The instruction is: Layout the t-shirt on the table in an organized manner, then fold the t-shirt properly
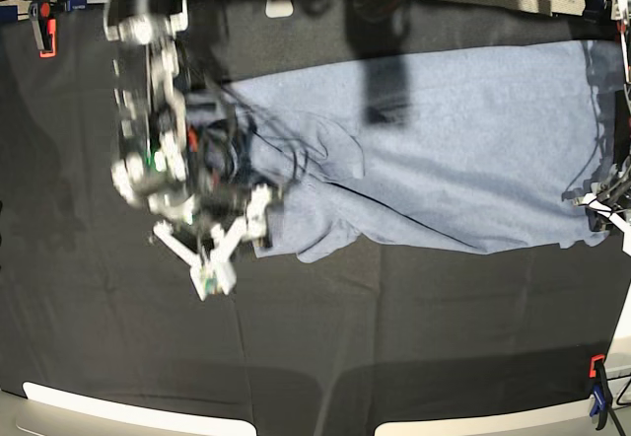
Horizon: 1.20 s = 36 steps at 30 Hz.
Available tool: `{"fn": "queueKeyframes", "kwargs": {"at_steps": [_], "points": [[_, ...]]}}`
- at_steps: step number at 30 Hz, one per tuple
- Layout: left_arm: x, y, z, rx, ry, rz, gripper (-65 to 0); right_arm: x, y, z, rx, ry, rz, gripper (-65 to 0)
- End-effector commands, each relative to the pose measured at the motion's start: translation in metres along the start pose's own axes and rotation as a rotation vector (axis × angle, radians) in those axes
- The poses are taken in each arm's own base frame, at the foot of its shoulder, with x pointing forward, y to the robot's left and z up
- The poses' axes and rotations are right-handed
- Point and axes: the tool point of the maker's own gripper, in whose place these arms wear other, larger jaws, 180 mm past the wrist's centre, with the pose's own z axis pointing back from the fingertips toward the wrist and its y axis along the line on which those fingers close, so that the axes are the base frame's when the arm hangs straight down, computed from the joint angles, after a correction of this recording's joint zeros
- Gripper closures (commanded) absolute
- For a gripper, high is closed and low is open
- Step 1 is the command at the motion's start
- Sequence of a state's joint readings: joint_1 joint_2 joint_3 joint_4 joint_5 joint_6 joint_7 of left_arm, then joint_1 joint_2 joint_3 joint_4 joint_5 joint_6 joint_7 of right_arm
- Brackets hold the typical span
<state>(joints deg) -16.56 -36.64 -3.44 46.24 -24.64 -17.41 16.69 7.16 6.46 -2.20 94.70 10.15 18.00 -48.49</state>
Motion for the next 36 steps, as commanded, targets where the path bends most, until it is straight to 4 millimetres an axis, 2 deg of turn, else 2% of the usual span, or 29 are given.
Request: {"fn": "queueKeyframes", "kwargs": {"at_steps": [1,5,9,14,17,19,21,24,26,29,32,34,36], "points": [[0.028,0.009,0.003,0.012,-0.066,-0.007,-11.0,0.015,-0.004,-0.006,0.002,-0.022,-0.008,-31.4],[0.028,0.009,0.003,0.012,-0.068,-0.007,-11.0,0.006,-0.015,-0.037,0.013,0.11,-0.051,-31.4],[0.028,0.009,0.003,0.012,-0.067,-0.007,-11.0,0.003,-0.023,-0.058,0.013,0.186,-0.073,-31.4],[0.028,0.009,0.003,0.012,-0.068,-0.007,-11.0,-0.017,-0.026,-0.072,0.022,0.276,-0.105,-31.4],[0.028,0.009,0.003,0.013,-0.068,-0.007,-11.0,-0.032,-0.02,-0.077,0.047,0.315,-0.133,-31.2],[0.028,0.009,0.003,0.013,-0.068,-0.007,-11.1,-0.035,-0.012,-0.079,0.08,0.321,-0.123,-31.1],[0.028,0.009,0.003,0.013,-0.069,-0.008,-11.6,-0.032,-0.002,-0.08,0.121,0.313,-0.095,-25.7],[0.034,0.012,0.004,0.017,-0.084,-0.011,-12.4,-0.024,0.008,-0.084,0.143,0.272,-0.084,-9.2],[0.047,0.016,0.006,0.023,-0.118,-0.016,-16.8,-0.023,0.008,-0.085,0.133,0.267,-0.062,-2.9],[0.068,0.019,0.007,0.029,-0.16,-0.019,-22.6,-0.024,0.01,-0.087,0.116,0.278,-0.031,-2.4],[0.08,0.015,0.004,0.023,-0.184,-0.009,-22.6,-0.023,0.014,-0.088,0.119,0.28,-0.027,-2.4],[0.082,0.015,-0.001,0.032,-0.194,-0.006,-22.6,-0.023,0.017,-0.088,0.124,0.282,-0.027,-2.5],[0.076,0.019,-0.007,0.065,-0.179,-0.009,-22.6,-0.023,0.018,-0.088,0.131,0.282,-0.021,-2.4]]}}
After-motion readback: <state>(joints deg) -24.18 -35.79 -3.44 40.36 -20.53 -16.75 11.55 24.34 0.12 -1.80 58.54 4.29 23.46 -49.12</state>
